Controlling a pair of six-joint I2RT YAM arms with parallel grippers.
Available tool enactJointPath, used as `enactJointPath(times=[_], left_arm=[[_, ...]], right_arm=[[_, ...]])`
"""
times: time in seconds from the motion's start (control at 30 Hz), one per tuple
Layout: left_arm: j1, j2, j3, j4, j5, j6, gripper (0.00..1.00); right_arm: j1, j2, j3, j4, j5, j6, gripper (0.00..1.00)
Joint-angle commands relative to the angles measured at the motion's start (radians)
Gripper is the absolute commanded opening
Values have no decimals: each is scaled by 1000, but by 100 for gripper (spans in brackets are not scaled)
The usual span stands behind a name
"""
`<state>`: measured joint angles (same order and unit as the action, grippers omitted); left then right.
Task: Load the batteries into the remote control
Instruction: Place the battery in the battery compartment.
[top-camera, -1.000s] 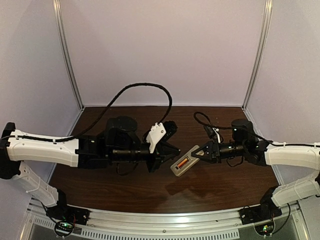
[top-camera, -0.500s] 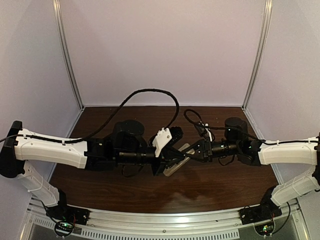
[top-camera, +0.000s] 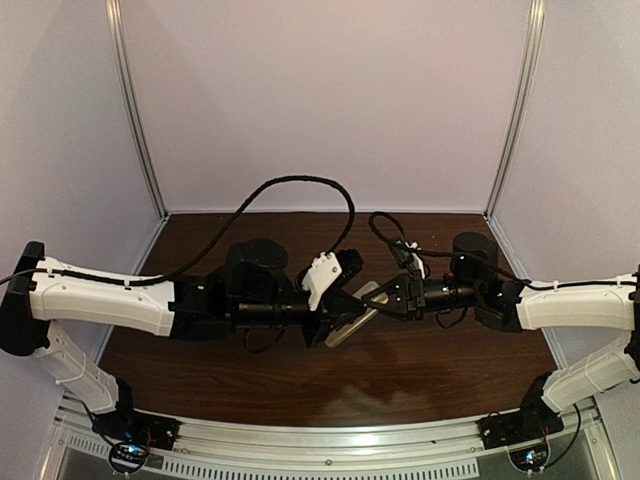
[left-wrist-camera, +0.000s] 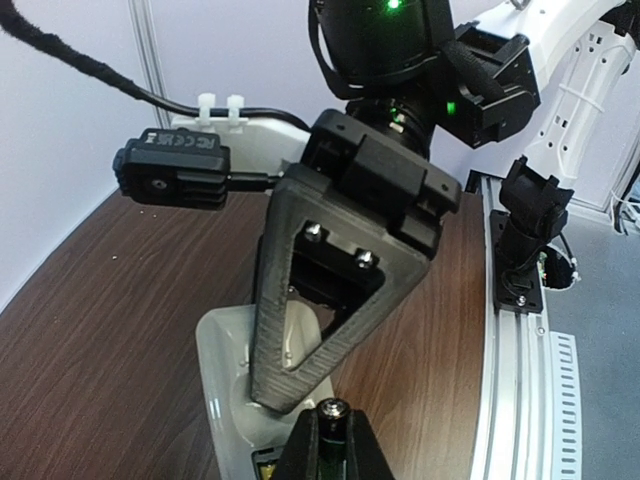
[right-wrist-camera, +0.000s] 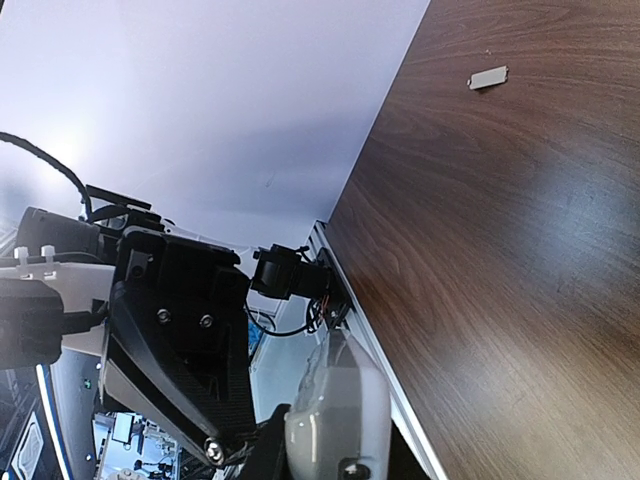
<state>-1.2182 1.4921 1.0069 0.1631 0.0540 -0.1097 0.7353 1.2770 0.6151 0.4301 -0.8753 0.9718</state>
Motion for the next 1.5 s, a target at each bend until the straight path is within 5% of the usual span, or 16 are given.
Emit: enactJointPath(times=[0.0,0.93,1.23,1.47], left_arm=[[16,-30,-22,18,-28,-19,0],[19,-29,-52,-87,-19,-14,0],[20,-10,-3,-141,-37,-11,20],[30,-8,28,-158,-33,-5,25]], right_arm=[[8,-29,20,29,-12,-4,0],[9,-41,40,29,-16,12,0],[9,-24,51,-17,-12,-12,0],[14,-5,60,-56,-16,-28,0]])
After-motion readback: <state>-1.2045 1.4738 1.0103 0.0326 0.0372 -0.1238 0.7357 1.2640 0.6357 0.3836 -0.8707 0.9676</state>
